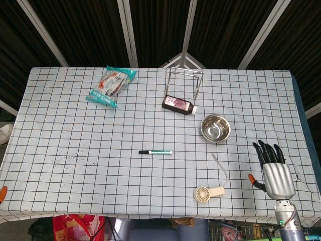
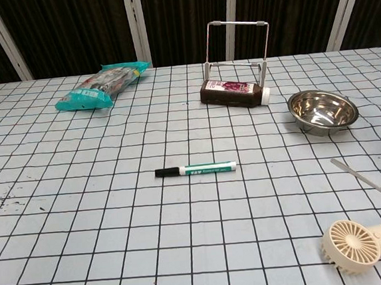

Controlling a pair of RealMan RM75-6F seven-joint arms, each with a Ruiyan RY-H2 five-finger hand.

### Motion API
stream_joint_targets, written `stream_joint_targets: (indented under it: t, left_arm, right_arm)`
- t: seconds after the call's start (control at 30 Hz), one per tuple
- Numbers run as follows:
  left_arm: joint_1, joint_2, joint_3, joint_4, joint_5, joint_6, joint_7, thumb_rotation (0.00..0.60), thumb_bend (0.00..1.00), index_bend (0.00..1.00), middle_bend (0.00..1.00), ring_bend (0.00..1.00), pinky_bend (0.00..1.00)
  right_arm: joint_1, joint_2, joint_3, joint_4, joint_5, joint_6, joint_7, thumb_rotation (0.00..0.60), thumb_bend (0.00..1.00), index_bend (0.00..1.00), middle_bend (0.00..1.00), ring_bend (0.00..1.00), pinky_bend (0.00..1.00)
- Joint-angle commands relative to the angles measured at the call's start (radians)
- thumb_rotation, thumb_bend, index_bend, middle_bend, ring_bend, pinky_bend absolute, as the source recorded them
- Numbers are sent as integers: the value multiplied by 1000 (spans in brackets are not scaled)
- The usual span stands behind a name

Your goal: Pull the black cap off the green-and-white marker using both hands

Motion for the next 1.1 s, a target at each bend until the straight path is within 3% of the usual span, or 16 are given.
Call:
stream_joint_targets:
  t: [0.03,0.3,0.7,1.1]
  left_arm:
    - [2,0,3,4,-1,-2,-3,600,481,71,0,0,0]
    - [16,-3,7,28,-5,10,-29,600,481,71,0,0,0]
    - [20,9,5,16,-12,11,-18,600,481,71,0,0,0]
    - [-1,-10,-6,66,-49,-43,-45,600,481,70,0,0,0]
  right_arm:
    - [6,0,6,-13,10,-8,-2,600,256,99,68,107,0]
    - [60,-74,43,-18,69,-68,-18,600,256,158,68,107,0]
    - [292,-308,187,-18,312,-244,-230,600,256,254,68,107,0]
    - [507,-576,246,165,587,-332,-387,600,256,271,68,107,0]
